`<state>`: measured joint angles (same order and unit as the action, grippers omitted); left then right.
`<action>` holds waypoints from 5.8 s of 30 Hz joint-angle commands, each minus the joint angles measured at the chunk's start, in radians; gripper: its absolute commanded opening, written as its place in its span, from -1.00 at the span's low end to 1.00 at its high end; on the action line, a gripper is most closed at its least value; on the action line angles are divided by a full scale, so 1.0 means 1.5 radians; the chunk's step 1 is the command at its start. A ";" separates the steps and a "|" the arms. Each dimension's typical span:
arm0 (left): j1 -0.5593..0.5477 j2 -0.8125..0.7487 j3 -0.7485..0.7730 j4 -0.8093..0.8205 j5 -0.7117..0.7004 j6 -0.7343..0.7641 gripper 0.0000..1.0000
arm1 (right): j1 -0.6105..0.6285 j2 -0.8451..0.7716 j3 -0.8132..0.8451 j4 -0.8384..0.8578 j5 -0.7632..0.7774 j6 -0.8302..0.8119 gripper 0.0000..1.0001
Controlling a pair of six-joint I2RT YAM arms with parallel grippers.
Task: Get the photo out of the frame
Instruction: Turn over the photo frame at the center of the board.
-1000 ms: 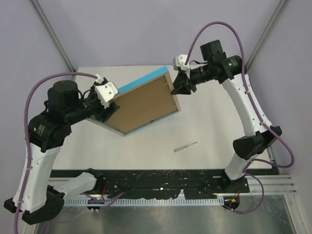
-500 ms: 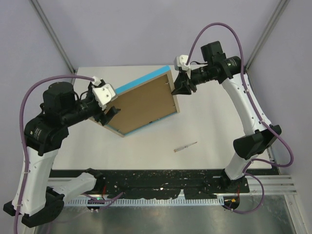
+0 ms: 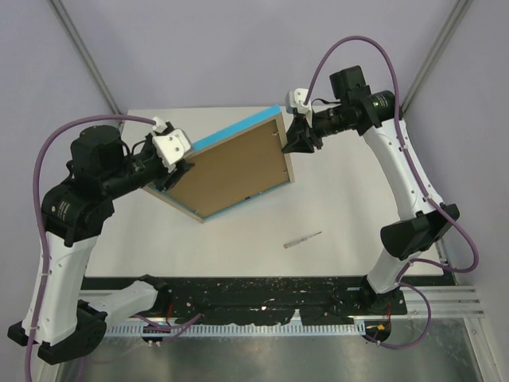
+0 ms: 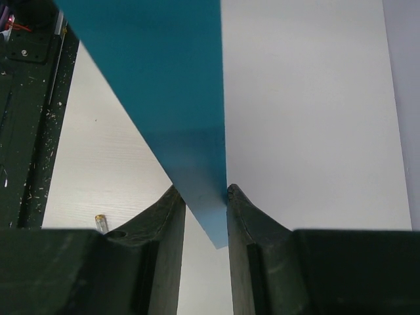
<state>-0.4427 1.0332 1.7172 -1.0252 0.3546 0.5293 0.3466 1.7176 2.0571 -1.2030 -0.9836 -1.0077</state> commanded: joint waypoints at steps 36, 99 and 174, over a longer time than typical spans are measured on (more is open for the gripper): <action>0.038 0.079 0.001 0.216 -0.174 -0.504 -1.00 | 0.010 0.011 0.072 0.214 0.228 0.287 0.09; 0.330 0.298 -0.515 0.581 -0.034 -0.594 -0.96 | -0.107 -0.111 -0.585 0.510 0.472 0.512 0.41; 0.277 0.270 -0.465 0.478 -0.222 -0.524 0.96 | -0.080 0.092 -0.546 0.587 0.521 0.636 0.31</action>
<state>-0.0315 1.5242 0.9813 -0.3138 0.0448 -0.3000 0.2226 1.8519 1.1919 -0.3363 -0.1959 -0.1001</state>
